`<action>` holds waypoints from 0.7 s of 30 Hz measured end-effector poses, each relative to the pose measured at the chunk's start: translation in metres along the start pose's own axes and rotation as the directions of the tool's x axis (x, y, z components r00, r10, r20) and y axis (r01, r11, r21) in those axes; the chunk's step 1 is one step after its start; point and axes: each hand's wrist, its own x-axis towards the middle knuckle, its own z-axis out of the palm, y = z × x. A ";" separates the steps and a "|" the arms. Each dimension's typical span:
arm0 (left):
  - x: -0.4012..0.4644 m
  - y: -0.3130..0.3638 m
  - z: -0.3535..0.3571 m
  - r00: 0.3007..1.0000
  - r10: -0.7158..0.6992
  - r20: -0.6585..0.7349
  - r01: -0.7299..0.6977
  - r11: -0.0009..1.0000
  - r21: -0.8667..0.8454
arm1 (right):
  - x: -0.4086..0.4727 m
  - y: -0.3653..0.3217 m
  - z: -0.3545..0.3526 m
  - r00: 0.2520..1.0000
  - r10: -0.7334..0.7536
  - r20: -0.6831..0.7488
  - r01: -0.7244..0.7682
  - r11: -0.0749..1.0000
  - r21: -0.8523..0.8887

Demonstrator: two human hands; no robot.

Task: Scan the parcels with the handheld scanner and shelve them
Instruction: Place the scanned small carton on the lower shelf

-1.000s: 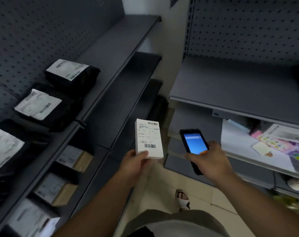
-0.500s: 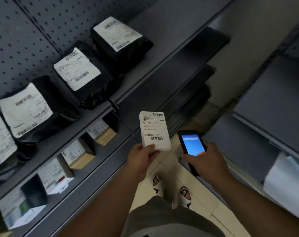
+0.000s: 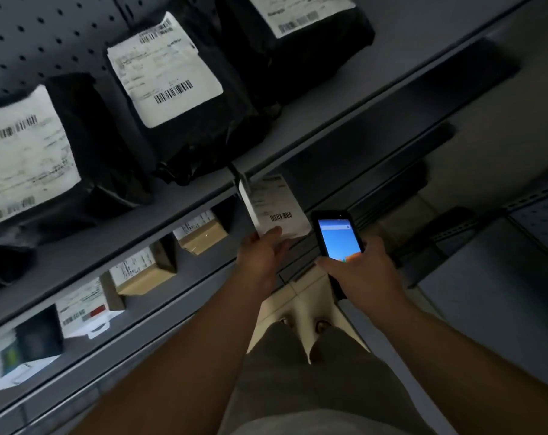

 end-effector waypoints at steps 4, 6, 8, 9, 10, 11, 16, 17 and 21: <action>0.038 0.001 0.006 0.996 0.073 -0.041 -0.076 0.994 -0.075 | 0.025 0.004 0.016 0.999 -0.046 0.019 0.045 0.998 0.041; 0.053 0.004 0.009 0.996 0.075 -0.046 -0.080 0.988 -0.128 | 0.037 0.004 0.023 0.998 -0.068 0.018 0.068 0.997 0.042; 0.064 0.006 0.011 0.995 0.081 -0.056 -0.088 0.987 -0.133 | 0.049 0.004 0.028 0.997 -0.079 0.019 0.078 0.995 0.056; 0.069 0.008 0.013 0.993 0.093 -0.072 -0.101 0.988 -0.113 | 0.054 0.005 0.031 0.996 -0.082 0.018 0.081 0.994 0.068; 0.073 0.008 0.013 0.990 0.106 -0.088 -0.114 0.990 -0.085 | 0.058 0.005 0.033 0.996 -0.085 0.015 0.084 0.994 0.076; 0.078 0.009 0.014 0.987 0.126 -0.095 -0.132 0.990 -0.054 | 0.063 0.006 0.034 0.996 -0.089 0.012 0.088 0.993 0.082; 0.099 0.009 0.012 0.957 0.224 -0.186 -0.169 0.948 0.271 | 0.078 0.010 0.041 0.994 -0.112 0.013 0.111 0.990 0.086; 0.101 0.009 0.012 0.949 0.243 -0.200 -0.172 0.932 0.319 | 0.079 0.011 0.042 0.993 -0.113 0.012 0.112 0.990 0.081; 0.097 0.011 0.013 0.918 0.333 -0.216 -0.183 0.838 0.515 | 0.082 0.013 0.040 0.993 -0.116 0.017 0.114 0.990 0.087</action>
